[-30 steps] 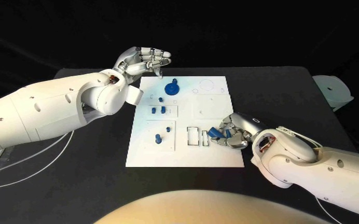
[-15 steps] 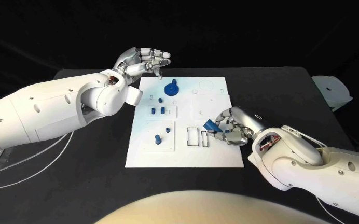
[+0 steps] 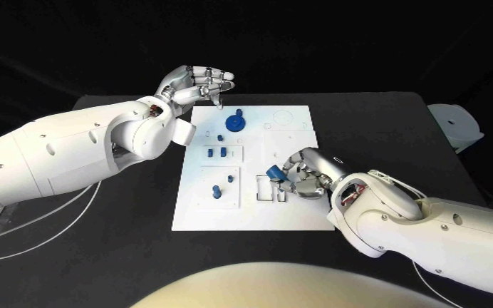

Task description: Assemble the parts on the task board

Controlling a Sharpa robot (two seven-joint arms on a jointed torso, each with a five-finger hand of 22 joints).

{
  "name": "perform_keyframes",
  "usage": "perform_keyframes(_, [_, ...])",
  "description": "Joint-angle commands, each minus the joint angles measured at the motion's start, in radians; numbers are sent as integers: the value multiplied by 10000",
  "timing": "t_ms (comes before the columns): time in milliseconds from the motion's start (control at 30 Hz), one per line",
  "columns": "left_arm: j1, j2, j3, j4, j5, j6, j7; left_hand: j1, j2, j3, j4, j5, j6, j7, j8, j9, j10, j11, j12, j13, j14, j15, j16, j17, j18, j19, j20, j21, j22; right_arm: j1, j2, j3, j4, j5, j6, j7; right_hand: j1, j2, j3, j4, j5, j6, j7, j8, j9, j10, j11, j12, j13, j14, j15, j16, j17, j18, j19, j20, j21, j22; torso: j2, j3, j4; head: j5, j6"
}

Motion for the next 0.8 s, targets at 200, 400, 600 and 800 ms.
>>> perform_keyframes(200, [6, 26, 6, 34, -12, 158, 79, -3, 58, -21, -15, 47, -75, 42, -15, -17, -87, -13, 34, -9, -56, 18, 61, -9, 74, -3, 89, -51, -9, -15, 305, -3, -213, 419, 884, 159, -482, -104, -166, -17, -136, 511, -438, 492, 368, 156, -92, 124, 1361, 918, -93, 37, 1897, -142, 1045, -79, 45, 2633, 3, 2, -17, 2, -8])
perform_keyframes(400, [6, 32, 6, 42, -12, 165, 76, -3, 58, -21, -15, 47, -75, 42, -15, -17, -87, -13, 34, -9, -56, 18, 61, -9, 74, -3, 89, -51, -9, -22, 490, -5, -410, 332, 956, 82, -746, -46, -258, -14, -163, 608, -498, 640, 448, 284, -141, 328, 1536, 926, -132, 53, 1936, -142, 1045, -112, 45, 2633, 6, 4, 14, 5, -32])
perform_keyframes(600, [6, 20, 6, 45, -12, 158, 72, -3, 58, -21, -15, 47, -75, 42, -15, -17, -87, -13, 34, -9, -56, 18, 61, -9, 74, -3, 89, -51, -9, -106, 644, -10, -599, 269, 975, 24, -834, -43, -296, -16, -159, 633, -522, 696, 480, 338, -161, 420, 1613, 924, -150, 49, 1925, -142, 1045, -126, 45, 2633, 14, 13, -3, 43, -49])
perform_keyframes(800, [7, 17, 6, 51, -12, 154, 65, -3, 58, -21, -15, 47, -75, 42, -15, -17, -87, -13, 34, -9, -56, 18, 61, -9, 74, -3, 89, -51, -9, -140, 741, -12, -744, 108, 901, -82, -1167, -62, -461, -7, -219, 609, -548, 798, 542, 352, -188, 430, 1640, 926, -177, 52, 1931, -142, 1045, -157, 45, 2633, 10, 9, -1, 59, -53])
